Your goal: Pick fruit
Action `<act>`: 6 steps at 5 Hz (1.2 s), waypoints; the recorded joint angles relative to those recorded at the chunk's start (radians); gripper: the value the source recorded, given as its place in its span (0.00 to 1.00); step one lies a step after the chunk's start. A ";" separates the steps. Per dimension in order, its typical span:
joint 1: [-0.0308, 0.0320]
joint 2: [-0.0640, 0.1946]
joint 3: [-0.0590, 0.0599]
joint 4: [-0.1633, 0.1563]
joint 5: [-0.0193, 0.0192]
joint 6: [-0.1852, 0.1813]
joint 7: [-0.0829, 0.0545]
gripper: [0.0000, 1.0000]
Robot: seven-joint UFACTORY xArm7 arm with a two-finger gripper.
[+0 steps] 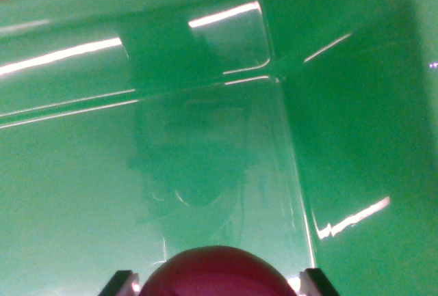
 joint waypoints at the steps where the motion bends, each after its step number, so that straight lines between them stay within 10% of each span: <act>1: 0.0006 -0.015 0.000 0.031 0.0003 0.046 -0.002 1.00; 6: 0.0017 -0.047 0.001 0.093 0.0009 0.140 -0.007 1.00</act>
